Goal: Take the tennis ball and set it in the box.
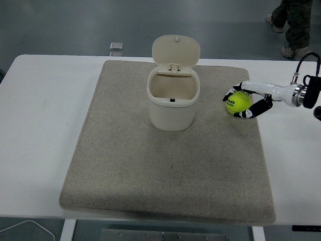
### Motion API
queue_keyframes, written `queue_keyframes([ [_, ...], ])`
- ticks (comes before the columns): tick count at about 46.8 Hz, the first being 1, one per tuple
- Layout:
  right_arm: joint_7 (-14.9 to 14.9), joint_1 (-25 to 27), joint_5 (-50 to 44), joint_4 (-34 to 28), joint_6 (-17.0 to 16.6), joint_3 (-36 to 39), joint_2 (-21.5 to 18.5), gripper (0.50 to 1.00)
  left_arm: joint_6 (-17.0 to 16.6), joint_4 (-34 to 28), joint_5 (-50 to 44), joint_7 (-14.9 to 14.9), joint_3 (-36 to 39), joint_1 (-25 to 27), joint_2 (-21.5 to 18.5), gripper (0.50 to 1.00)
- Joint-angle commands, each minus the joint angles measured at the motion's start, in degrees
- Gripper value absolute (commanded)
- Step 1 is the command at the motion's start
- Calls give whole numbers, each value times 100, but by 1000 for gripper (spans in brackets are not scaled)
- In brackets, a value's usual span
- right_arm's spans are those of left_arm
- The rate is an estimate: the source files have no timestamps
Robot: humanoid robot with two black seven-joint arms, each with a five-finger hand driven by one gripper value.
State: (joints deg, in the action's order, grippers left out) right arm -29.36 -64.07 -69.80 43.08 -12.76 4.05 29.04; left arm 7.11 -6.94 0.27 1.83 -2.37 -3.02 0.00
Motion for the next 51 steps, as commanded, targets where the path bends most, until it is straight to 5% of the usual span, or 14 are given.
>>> queue_keyframes([
  [1,-17,-175,80,60,-130,25,84,500,1,0,0,1,0,-6,0,996],
  [13,-88,-641,897,640,-868,113,558,500,1,0,0,1,0,3,0,996],
  [25,-316,-791,1047,1352,-1141,183,840,500,1,0,0,1,0,3,0,996],
  [40,-483,-800,1056,2003,-1202,623,752,500,1,0,0,1,0,-6,0,996],
  [51,-475,-853,1056,2021,-931,623,322,500,1,0,0,1,0,3,0,996],
])
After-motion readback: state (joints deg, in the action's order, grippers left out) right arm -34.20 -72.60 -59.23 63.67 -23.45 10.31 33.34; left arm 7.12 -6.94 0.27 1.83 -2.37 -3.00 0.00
